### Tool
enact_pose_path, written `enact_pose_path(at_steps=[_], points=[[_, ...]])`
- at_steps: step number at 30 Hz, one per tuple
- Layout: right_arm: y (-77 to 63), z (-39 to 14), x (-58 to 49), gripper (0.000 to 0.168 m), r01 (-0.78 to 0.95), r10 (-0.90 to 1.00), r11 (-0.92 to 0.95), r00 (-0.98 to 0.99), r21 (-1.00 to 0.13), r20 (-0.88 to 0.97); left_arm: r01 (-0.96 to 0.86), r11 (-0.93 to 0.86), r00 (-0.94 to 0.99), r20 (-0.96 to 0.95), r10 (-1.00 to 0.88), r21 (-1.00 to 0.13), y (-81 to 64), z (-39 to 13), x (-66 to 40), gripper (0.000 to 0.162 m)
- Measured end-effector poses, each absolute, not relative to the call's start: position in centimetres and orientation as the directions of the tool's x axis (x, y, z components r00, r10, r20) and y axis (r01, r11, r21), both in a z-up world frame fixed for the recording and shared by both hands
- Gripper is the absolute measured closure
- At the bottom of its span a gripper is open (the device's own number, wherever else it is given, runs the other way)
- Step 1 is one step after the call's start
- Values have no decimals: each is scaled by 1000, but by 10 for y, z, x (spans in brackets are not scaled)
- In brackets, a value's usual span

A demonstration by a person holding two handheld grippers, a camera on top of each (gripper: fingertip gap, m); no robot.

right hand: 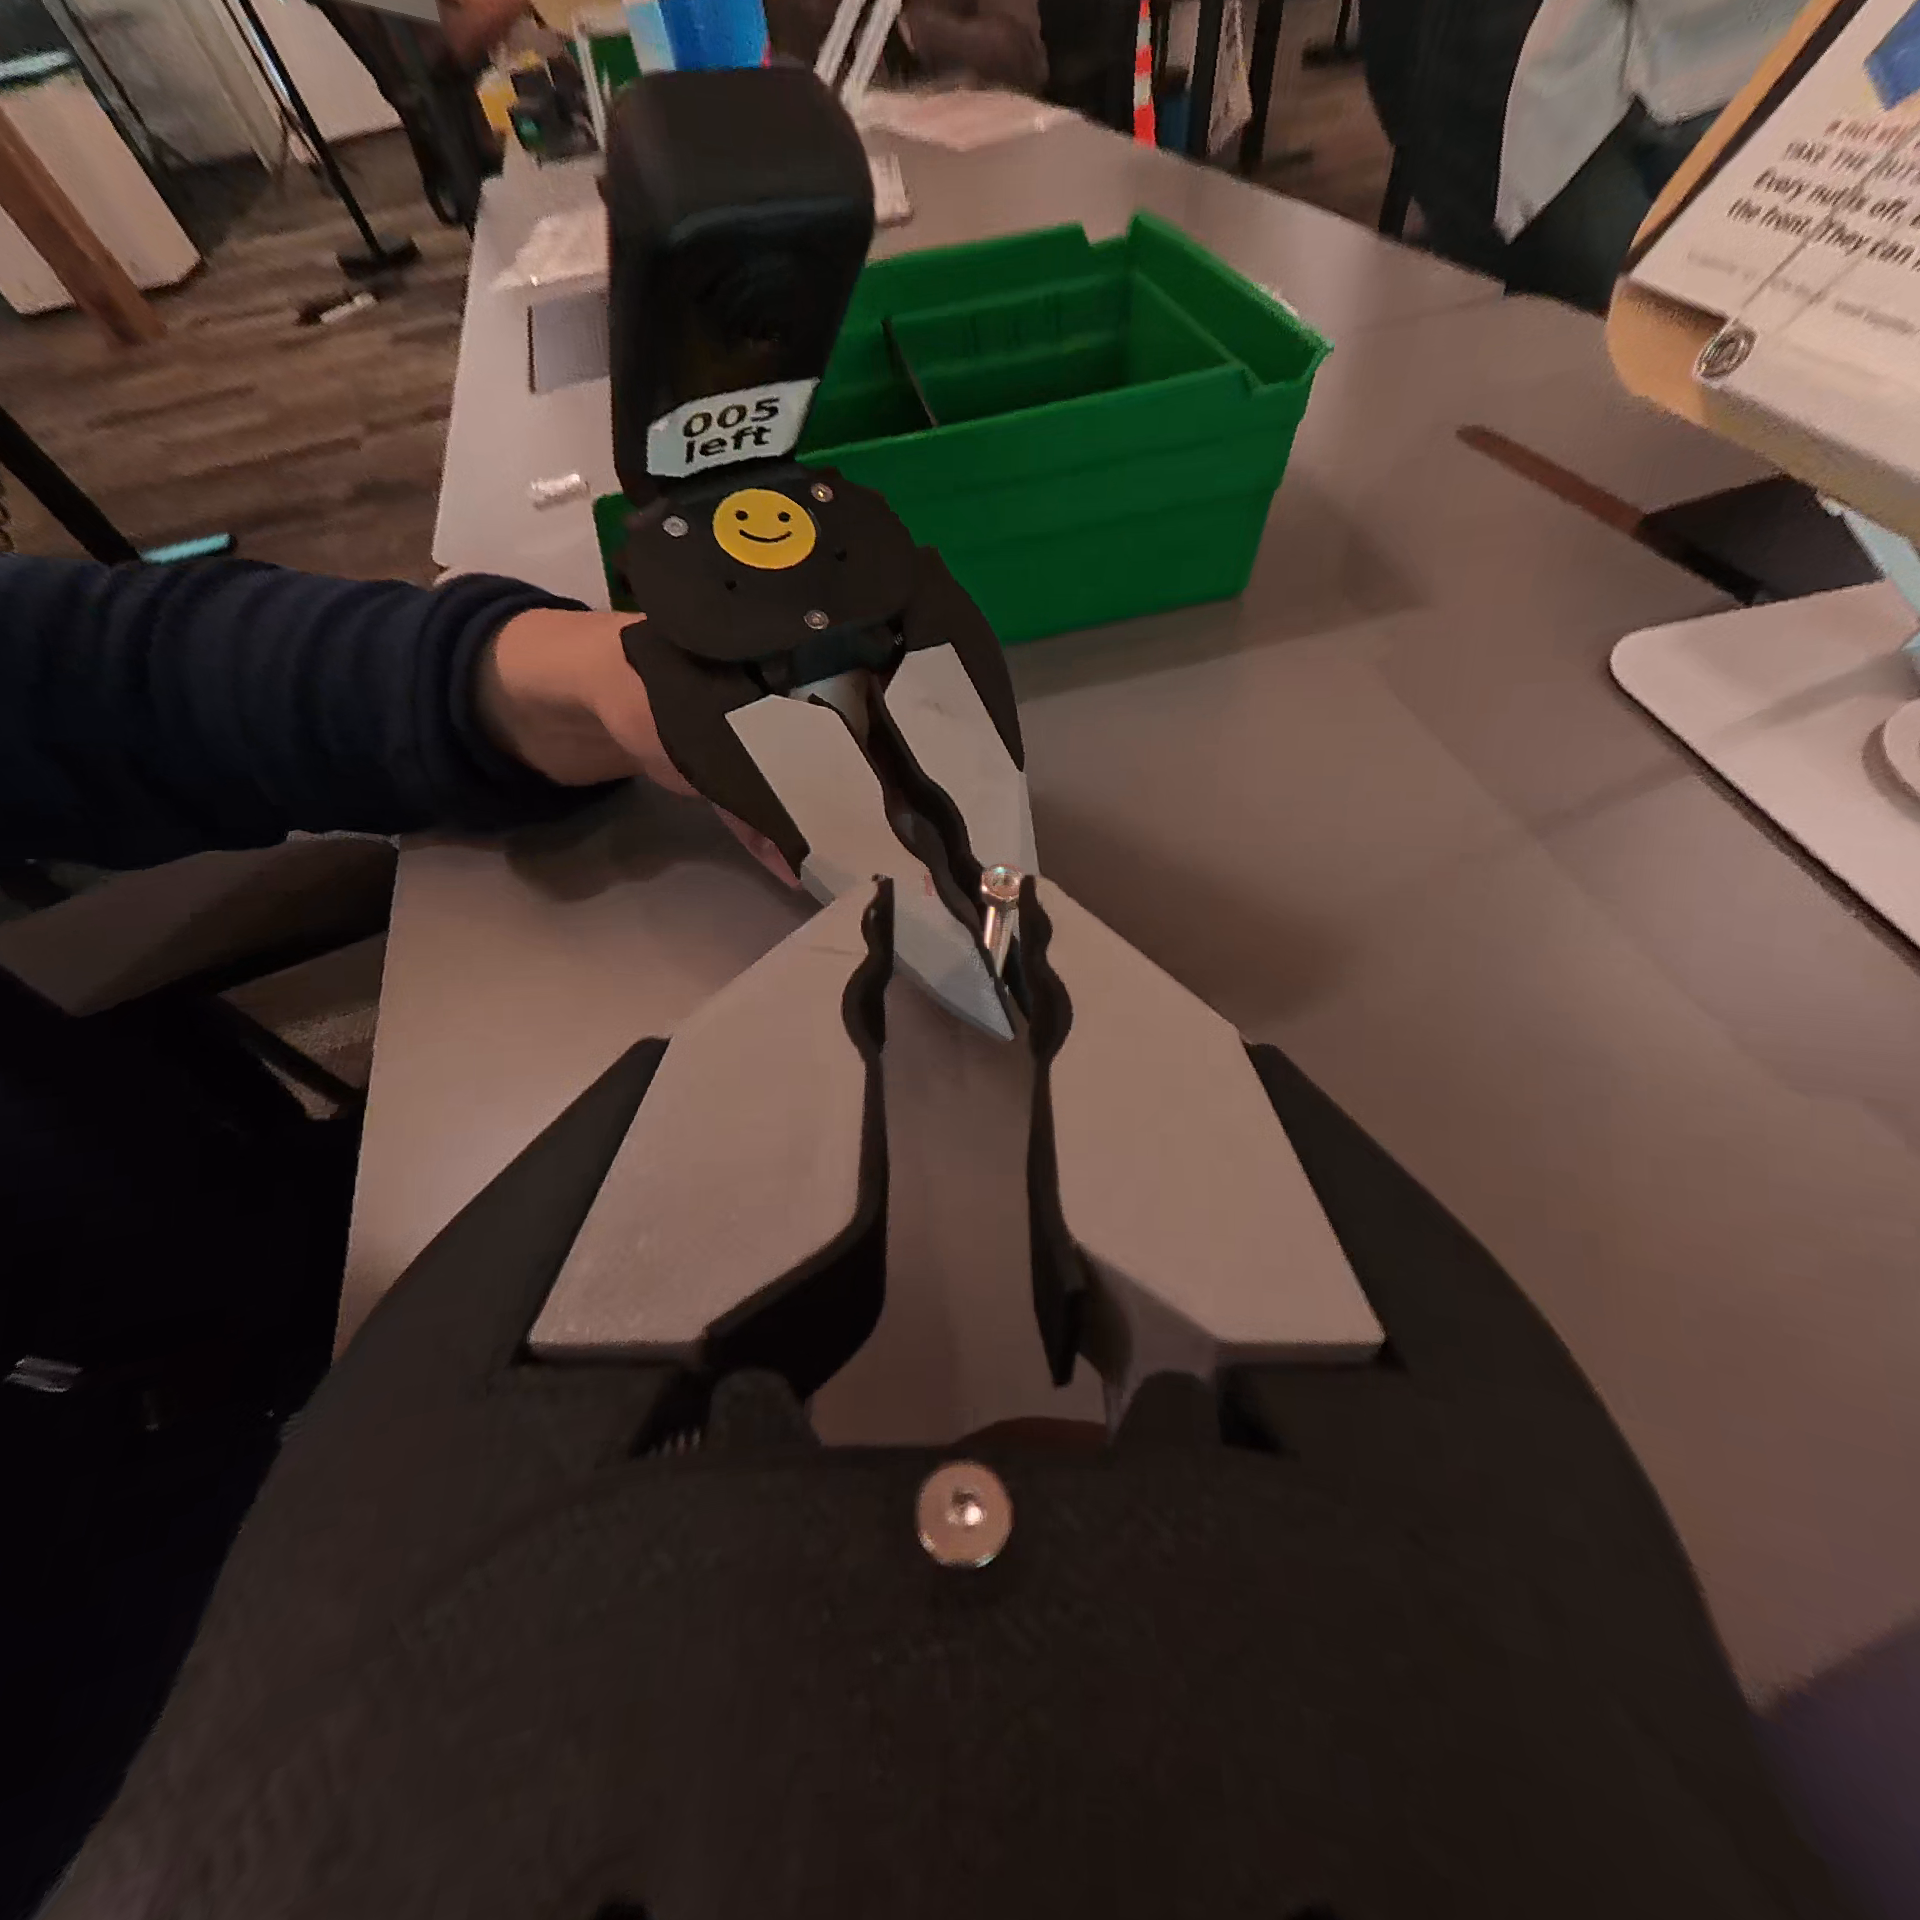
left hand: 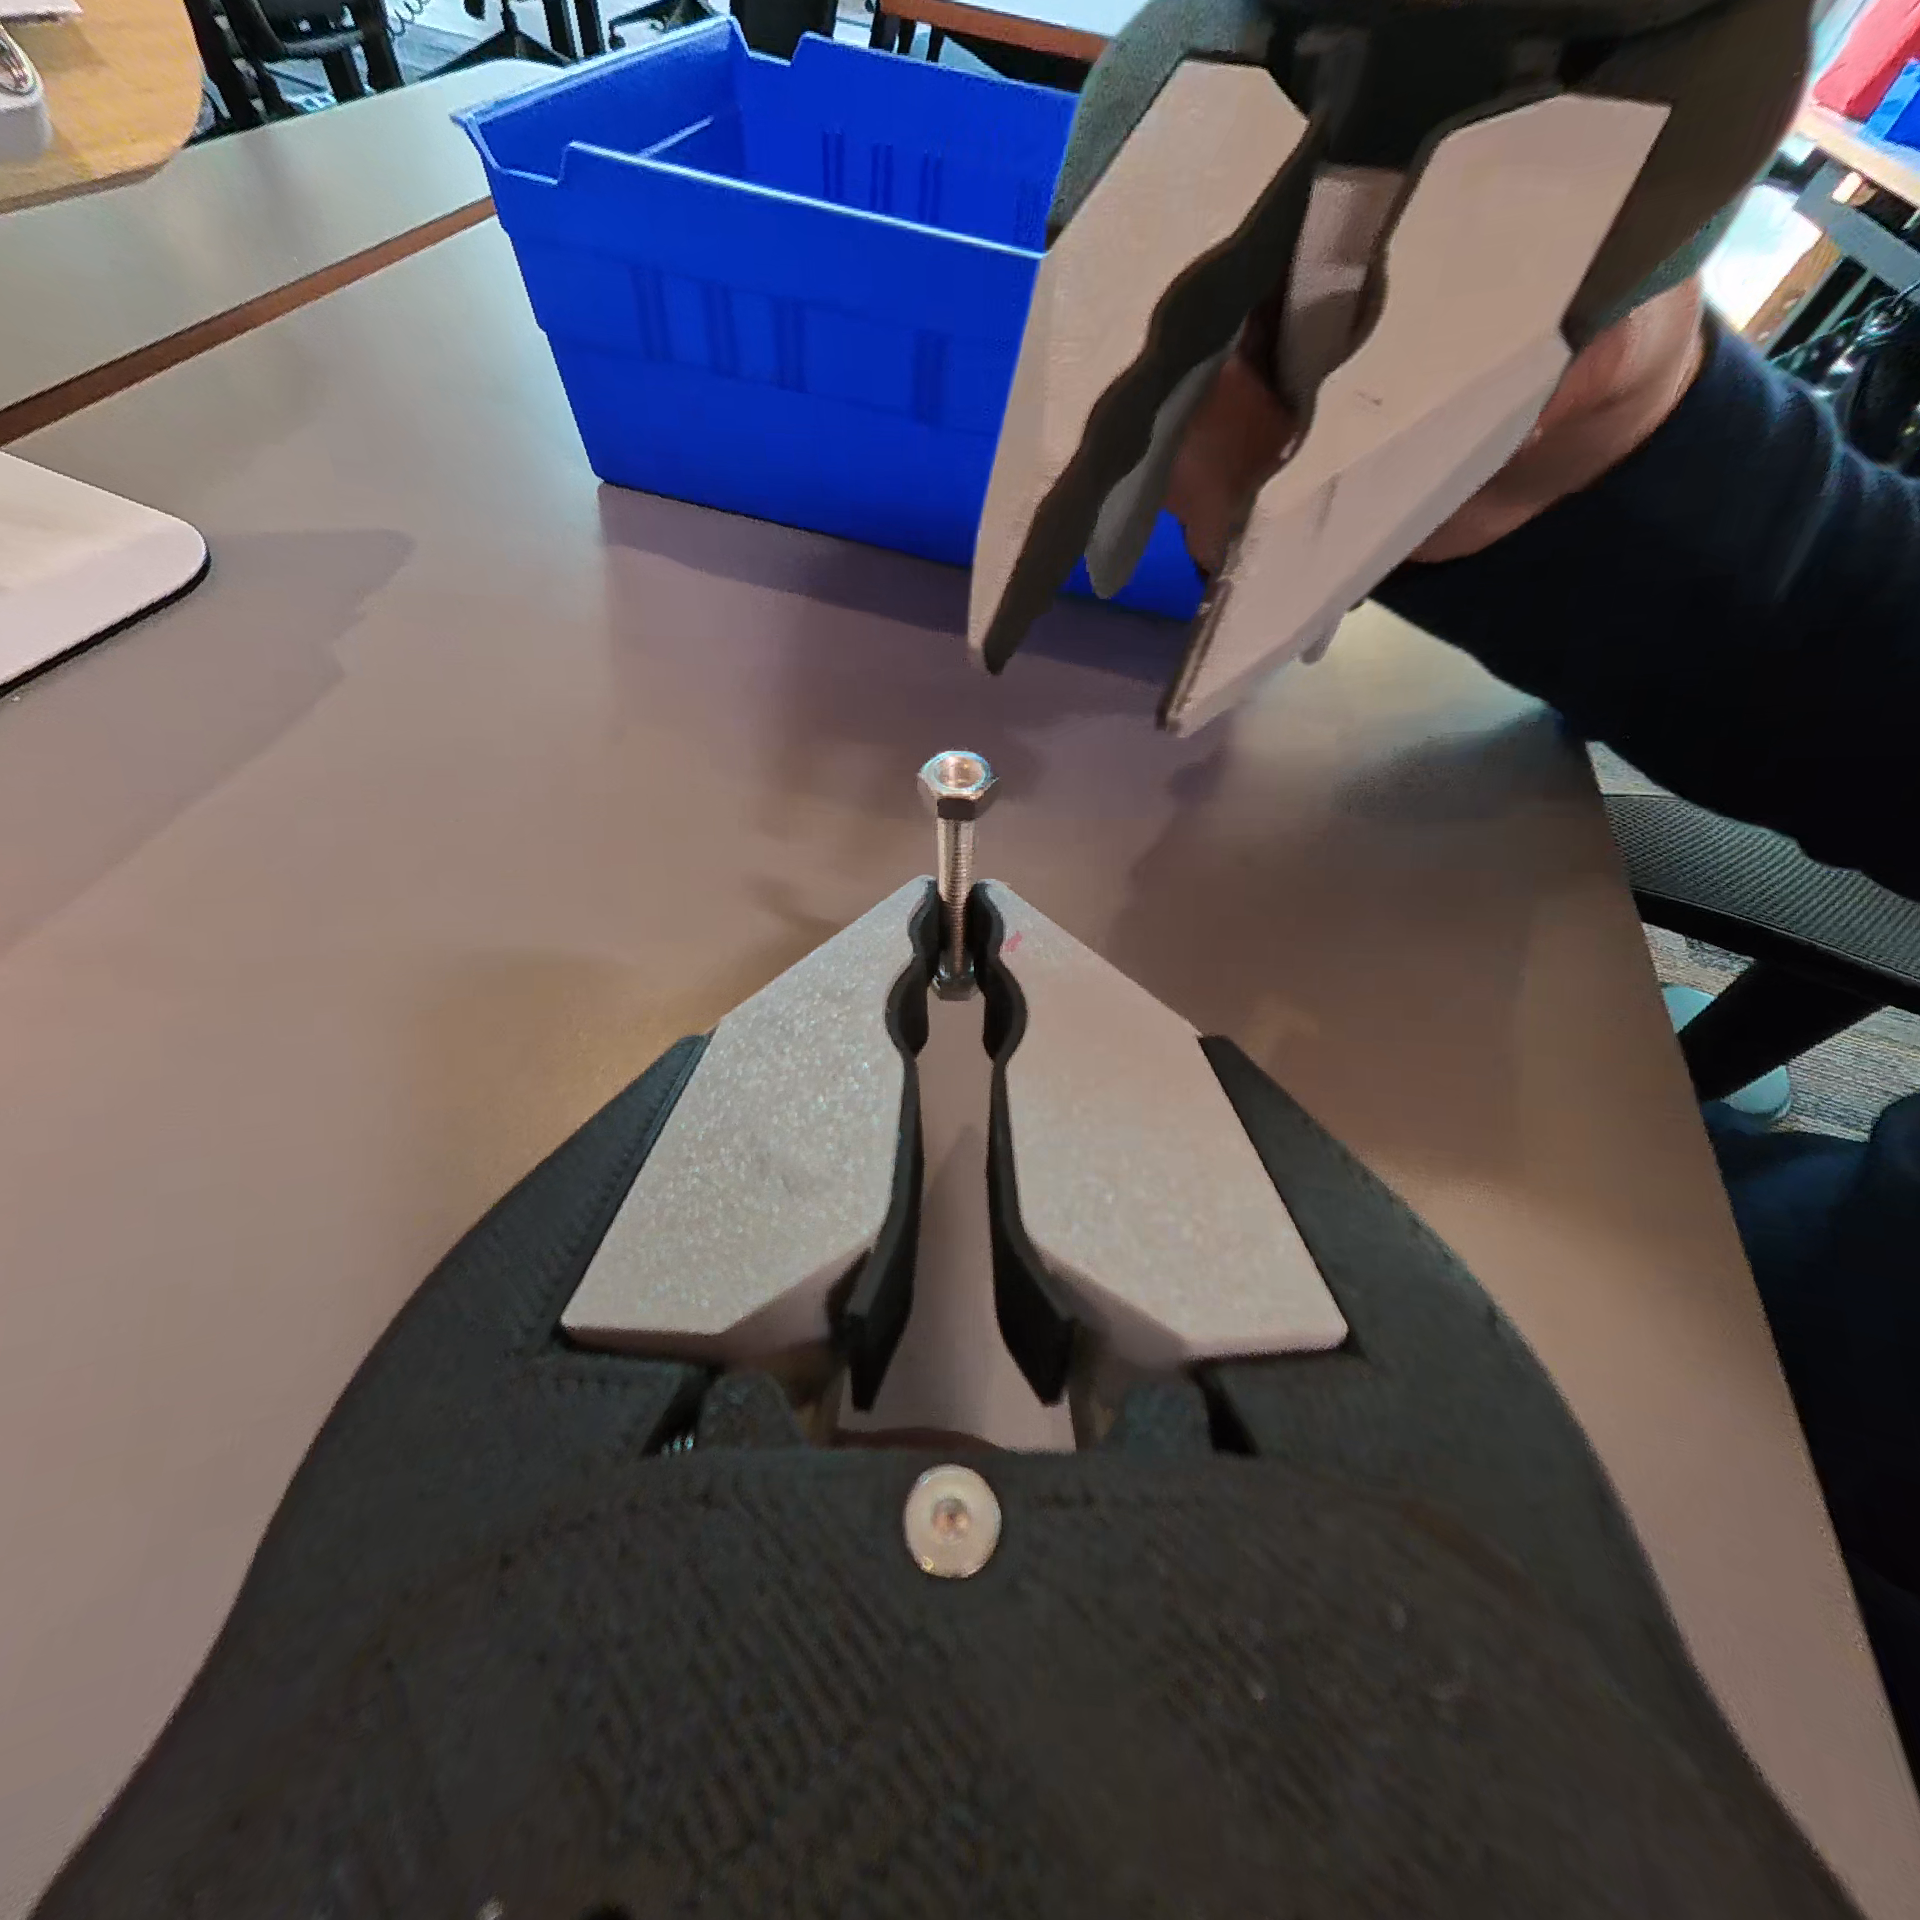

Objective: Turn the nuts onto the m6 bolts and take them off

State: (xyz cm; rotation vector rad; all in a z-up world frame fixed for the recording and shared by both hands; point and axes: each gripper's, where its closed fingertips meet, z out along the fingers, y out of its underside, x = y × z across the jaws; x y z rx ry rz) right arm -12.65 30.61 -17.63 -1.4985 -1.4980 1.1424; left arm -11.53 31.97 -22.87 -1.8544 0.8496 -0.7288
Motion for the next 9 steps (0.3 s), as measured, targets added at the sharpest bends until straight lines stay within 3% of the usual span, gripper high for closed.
enact_pose_path(at_steps=[9], points=[[311,-184,-125,145,248,997,-44,-47,-968,-57,-245,-329,590,129,-797,-912,321,-231,-116,159]])
